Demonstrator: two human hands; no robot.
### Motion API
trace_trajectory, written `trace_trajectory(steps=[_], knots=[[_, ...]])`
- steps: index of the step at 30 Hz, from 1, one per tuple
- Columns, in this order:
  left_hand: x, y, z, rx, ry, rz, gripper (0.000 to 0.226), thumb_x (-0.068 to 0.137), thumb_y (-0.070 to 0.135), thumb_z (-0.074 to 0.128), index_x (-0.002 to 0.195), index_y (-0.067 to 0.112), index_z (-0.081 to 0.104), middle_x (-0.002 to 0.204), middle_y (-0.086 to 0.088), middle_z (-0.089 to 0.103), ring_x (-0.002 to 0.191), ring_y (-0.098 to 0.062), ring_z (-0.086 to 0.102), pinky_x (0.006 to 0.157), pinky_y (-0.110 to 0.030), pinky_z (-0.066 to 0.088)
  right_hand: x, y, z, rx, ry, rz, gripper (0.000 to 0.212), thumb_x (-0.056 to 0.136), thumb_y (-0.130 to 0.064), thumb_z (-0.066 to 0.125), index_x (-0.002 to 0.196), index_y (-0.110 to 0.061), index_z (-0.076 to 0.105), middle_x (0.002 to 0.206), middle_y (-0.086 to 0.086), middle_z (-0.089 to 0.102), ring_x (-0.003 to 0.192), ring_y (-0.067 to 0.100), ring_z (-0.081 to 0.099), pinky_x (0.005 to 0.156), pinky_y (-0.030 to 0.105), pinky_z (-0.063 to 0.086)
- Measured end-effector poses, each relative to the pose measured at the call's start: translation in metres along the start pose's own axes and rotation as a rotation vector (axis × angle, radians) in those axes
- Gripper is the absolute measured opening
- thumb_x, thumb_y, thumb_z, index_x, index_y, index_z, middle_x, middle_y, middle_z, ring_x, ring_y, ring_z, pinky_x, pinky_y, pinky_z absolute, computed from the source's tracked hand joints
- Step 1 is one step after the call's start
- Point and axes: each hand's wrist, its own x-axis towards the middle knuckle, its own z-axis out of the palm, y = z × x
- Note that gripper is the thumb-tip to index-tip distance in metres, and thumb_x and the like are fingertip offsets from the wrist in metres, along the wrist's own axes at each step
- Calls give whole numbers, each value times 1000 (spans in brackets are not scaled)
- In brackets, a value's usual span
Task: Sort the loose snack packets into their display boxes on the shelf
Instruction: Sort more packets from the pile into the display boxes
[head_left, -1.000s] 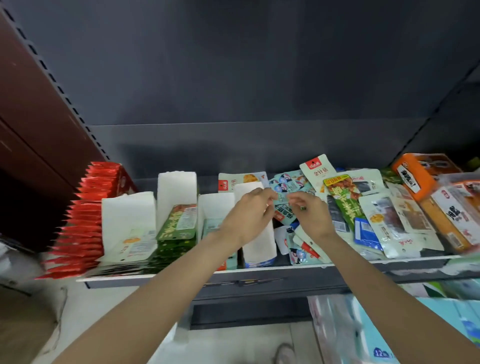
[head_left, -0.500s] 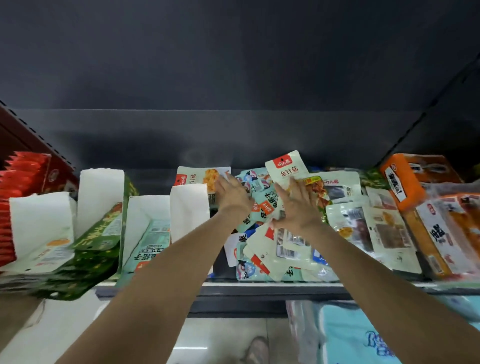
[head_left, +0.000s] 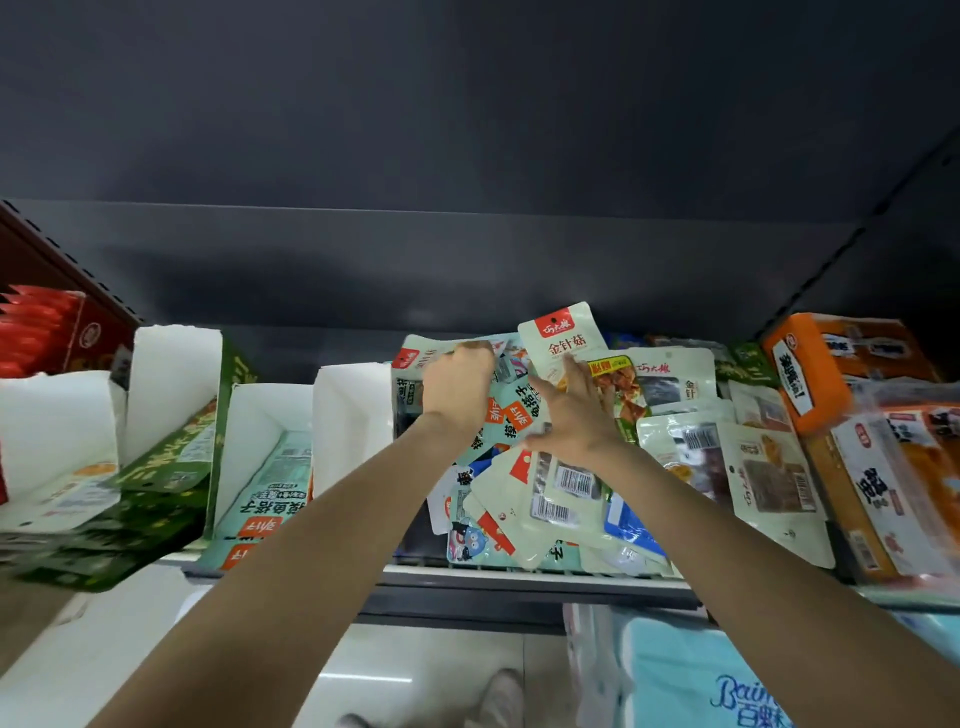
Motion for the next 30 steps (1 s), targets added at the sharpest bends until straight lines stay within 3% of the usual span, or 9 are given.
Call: trace_trajectory(steps=[4,6,8,11,15,19,24,26,30], knots=[[-18,-7,-22,-97,241,130,31,69,-6,71,92,12,60,87,-3,63,67,-25,65,49,-27,35,-10,-19,-28,982,144,230,47,90,-39,59,130,-17,49,141,14,43,129,28,45,102,38,41],[-32,-12,-33,-157,332,288,41,44,-9,82,71,13,60,67,0,60,44,-19,57,37,-19,30,-19,-29,-44,1580,12,406,46,90,-49,52,111,-9,55,116,22,61,103,32,64,84,38,53],[-45,-22,-42,-273,425,444,39,42,-10,80,70,12,64,68,-1,63,47,-20,59,35,-18,40,-27,-35,-49,1818,-52,370,43,92,-39,55,111,-1,56,107,23,65,93,32,69,78,40,56],[-59,-48,-56,-546,371,537,22,67,12,78,88,12,70,105,-4,67,94,-22,63,69,-36,58,-37,-52,-51,1774,-6,139,30,91,-7,56,120,-2,58,113,15,67,99,23,67,79,33,57],[-79,-99,-73,-765,348,245,53,68,34,81,116,22,63,144,0,36,129,-8,28,108,-32,31,-50,-100,-52,1711,-20,12,23,90,-3,56,111,-8,63,108,10,70,96,22,68,74,33,58],[-97,-165,-98,-981,315,-51,76,72,23,80,136,23,40,143,-2,28,117,-1,42,98,-16,40,-59,-166,-38,1590,-6,-36,25,86,4,57,109,-5,59,115,16,66,96,26,66,82,41,54],[-121,-260,-114,-1126,230,-41,91,77,13,75,147,29,19,77,6,69,72,2,63,79,-12,49,-68,-256,-16,1449,36,-174,40,80,12,61,112,-12,58,116,11,65,109,27,62,95,46,49],[-126,-298,-122,-1066,248,8,74,78,20,75,139,33,35,71,8,71,64,0,60,67,-11,45,-69,-288,-9,1346,81,-209,41,77,11,65,102,-21,59,111,4,67,108,22,62,95,42,49],[-137,-363,-122,-1060,203,141,14,84,16,68,86,30,66,68,20,67,52,-1,53,54,-14,40,-67,-349,12,1152,106,-215,42,75,7,71,108,-17,60,109,-2,65,100,12,62,84,29,53]])
